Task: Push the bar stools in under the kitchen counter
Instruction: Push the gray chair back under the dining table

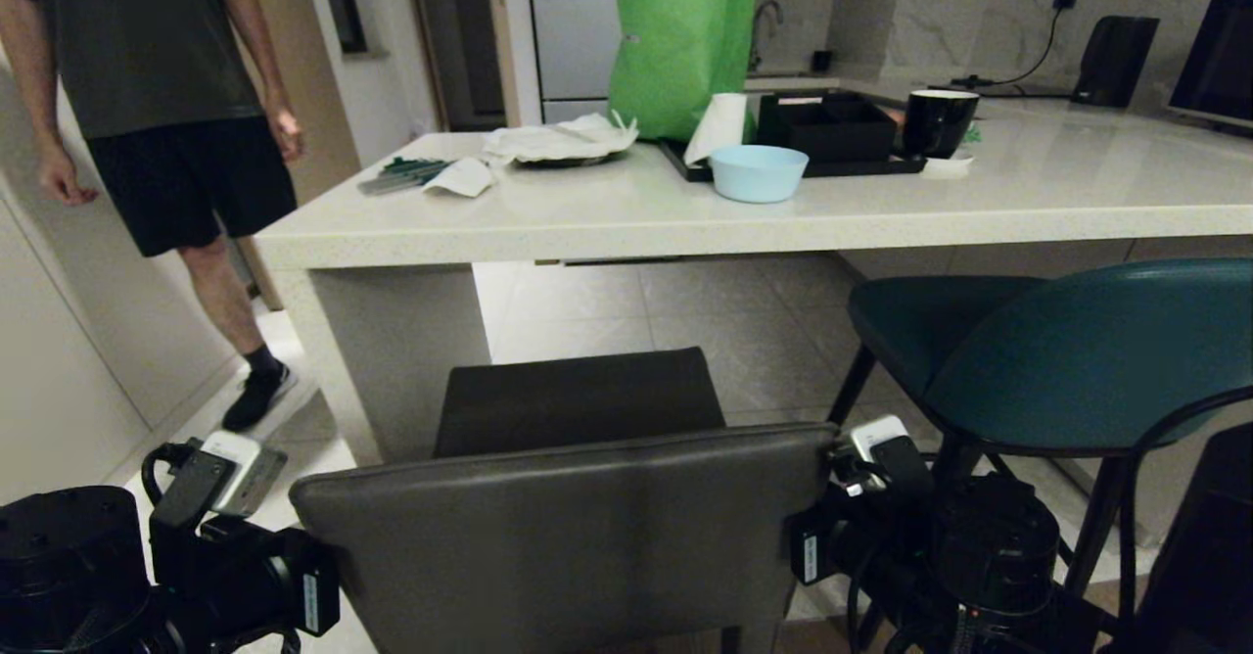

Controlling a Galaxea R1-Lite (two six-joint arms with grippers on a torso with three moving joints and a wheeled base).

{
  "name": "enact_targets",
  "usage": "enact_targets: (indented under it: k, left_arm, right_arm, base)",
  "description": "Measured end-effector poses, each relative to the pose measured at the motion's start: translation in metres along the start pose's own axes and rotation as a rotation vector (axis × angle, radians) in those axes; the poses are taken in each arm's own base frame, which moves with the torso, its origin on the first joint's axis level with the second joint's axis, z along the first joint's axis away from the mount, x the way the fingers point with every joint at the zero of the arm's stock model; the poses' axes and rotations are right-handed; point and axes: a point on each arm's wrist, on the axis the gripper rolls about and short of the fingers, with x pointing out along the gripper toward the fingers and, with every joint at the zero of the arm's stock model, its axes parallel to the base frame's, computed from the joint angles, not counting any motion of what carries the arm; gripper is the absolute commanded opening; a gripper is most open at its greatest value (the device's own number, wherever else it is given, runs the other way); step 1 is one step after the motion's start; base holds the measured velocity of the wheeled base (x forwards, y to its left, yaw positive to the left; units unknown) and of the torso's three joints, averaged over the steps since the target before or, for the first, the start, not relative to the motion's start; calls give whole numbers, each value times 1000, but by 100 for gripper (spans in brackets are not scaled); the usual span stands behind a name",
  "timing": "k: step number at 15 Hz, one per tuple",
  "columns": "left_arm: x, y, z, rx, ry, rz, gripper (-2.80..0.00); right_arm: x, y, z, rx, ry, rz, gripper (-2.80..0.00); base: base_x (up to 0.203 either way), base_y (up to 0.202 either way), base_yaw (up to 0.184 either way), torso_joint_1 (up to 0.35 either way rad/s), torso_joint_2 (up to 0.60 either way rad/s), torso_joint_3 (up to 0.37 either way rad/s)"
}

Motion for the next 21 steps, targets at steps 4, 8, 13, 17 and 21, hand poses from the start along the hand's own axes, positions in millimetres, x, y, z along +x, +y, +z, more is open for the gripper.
enact_targets:
  k: [4, 8, 13, 17, 21]
  left_arm:
    - [7, 0, 1, 6, 7, 1, -280]
    - [11, 1, 0, 5, 15, 1, -280]
    - [14, 1, 1, 5, 13, 0, -280]
    - [14, 1, 1, 6, 12, 1, -280]
    - [13, 1, 1, 8, 3, 22, -280]
  right_arm:
    - [3, 1, -1, 0, -4, 0, -280]
    - [5, 1, -4, -1, 1, 0, -280]
    - [6, 2, -5, -2, 4, 0, -280]
    - [6, 2, -5, -4, 7, 0, -280]
    - [5, 2, -5, -4, 7, -11, -280]
  base:
    - [113, 0, 0, -4, -1, 5]
    - [190, 0, 2, 2, 3, 1]
    - [185, 0, 3, 4, 0, 3]
    - [188, 0, 1, 4, 3, 2]
    - [186, 0, 3, 1, 1, 4]
